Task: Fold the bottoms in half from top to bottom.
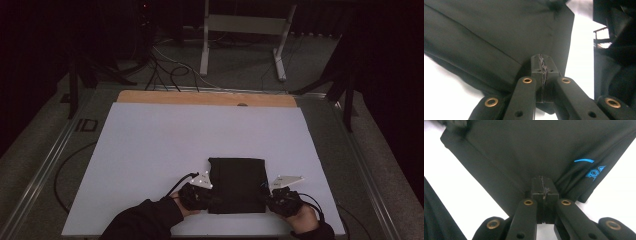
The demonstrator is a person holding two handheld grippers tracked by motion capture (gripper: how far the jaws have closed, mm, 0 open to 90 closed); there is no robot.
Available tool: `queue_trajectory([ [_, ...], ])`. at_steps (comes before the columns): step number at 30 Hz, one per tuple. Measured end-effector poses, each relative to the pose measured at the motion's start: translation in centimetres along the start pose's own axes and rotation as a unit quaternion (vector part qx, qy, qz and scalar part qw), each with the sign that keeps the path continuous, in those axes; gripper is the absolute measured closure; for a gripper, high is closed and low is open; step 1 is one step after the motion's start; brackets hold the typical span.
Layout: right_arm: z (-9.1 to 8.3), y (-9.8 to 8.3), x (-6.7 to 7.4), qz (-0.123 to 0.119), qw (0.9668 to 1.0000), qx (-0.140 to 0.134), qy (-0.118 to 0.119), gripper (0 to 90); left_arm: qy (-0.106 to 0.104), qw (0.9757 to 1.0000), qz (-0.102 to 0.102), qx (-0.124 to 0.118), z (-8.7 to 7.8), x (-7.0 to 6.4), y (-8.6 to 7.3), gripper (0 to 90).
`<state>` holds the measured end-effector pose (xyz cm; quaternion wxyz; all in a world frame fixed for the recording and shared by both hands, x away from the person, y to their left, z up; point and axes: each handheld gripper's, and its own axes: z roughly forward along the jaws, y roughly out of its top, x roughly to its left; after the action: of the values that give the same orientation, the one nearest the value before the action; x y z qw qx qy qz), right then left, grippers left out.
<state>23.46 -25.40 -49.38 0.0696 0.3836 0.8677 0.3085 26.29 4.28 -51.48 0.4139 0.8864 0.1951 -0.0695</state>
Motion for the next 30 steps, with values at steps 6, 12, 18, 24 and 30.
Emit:
queue_trajectory([
  [6, 0.2, -0.1, -0.6, 0.016, 0.9998, 0.004, -0.009, 90.0, -0.004, 1.0000, 0.004, -0.007, 0.1, 0.2, -0.2, 89.6],
  [12, 0.5, 0.0, -1.1, 0.026, 0.9994, 0.013, -0.019, 90.0, -0.003, 0.9999, 0.008, -0.010, 0.1, 0.2, -0.2, 89.5],
  [18, 0.5, -0.1, -1.3, 0.033, 0.9991, 0.017, -0.023, 90.0, -0.005, 0.9999, 0.012, -0.011, 0.1, -0.1, -0.1, 83.0],
  [24, 0.4, -0.1, -1.2, 0.033, 0.9987, 0.022, -0.031, 90.0, -0.006, 0.9999, 0.012, -0.010, 0.1, 0.0, -0.1, 83.0],
  [30, 0.5, -0.2, -1.2, 0.029, 0.9983, 0.033, -0.038, 90.0, -0.004, 0.9999, 0.010, -0.009, 0.1, -0.1, 0.0, 82.7],
])
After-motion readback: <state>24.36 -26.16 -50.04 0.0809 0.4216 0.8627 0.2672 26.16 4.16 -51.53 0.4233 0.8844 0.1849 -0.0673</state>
